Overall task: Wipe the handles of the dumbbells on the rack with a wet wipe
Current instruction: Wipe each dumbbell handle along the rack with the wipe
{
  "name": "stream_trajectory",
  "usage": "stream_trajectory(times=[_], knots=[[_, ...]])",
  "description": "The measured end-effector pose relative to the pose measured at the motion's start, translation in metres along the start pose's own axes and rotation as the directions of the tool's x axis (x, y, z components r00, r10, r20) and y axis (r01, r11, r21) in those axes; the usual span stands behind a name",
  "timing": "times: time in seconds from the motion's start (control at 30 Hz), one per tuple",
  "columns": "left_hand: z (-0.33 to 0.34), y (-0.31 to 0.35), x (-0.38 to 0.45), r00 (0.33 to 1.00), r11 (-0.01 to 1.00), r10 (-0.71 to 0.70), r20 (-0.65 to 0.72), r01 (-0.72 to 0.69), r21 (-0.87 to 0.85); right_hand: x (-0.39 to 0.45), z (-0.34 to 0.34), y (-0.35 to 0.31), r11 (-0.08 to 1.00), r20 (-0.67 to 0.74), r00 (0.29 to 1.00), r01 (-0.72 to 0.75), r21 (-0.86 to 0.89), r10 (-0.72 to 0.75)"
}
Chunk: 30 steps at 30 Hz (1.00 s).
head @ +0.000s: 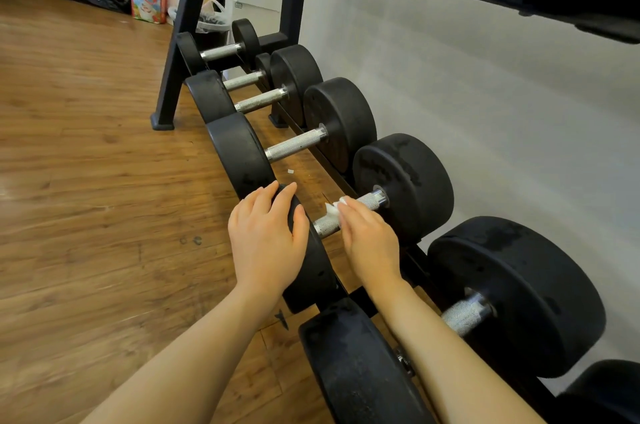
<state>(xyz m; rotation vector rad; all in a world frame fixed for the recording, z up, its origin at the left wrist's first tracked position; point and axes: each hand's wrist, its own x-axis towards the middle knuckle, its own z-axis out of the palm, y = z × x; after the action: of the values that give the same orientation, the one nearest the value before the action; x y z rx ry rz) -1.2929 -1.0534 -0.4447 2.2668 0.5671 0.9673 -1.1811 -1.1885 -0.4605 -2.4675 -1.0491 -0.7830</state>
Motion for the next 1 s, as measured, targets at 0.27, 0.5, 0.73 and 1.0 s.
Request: stream_trajectory(times=[0.27, 0.5, 0.73, 1.0], knots=[[0.0, 0.0, 0.0, 1.0, 1.0, -0.003, -0.002, 0.003, -0.001, -0.002, 0.002, 0.002, 0.999, 0.084, 0.996, 0.011, 0.036, -0.014], [0.0, 0.001, 0.0, 1.0, 1.0, -0.004, 0.0, 0.004, 0.003, 0.0, 0.002, 0.0, 1.0, 0.09, 0.996, -0.025, 0.007, 0.025], [0.0, 0.001, 0.0, 1.0, 1.0, -0.007, 0.004, 0.007, 0.008, 0.002, 0.0, -0.005, 0.999, 0.084, 0.996, -0.021, -0.036, 0.024], [0.0, 0.0, 0.0, 1.0, 1.0, -0.009, 0.002, 0.009, -0.005, -0.002, -0.002, -0.013, 0.998, 0.14, 0.989, 0.06, -0.022, -0.057]])
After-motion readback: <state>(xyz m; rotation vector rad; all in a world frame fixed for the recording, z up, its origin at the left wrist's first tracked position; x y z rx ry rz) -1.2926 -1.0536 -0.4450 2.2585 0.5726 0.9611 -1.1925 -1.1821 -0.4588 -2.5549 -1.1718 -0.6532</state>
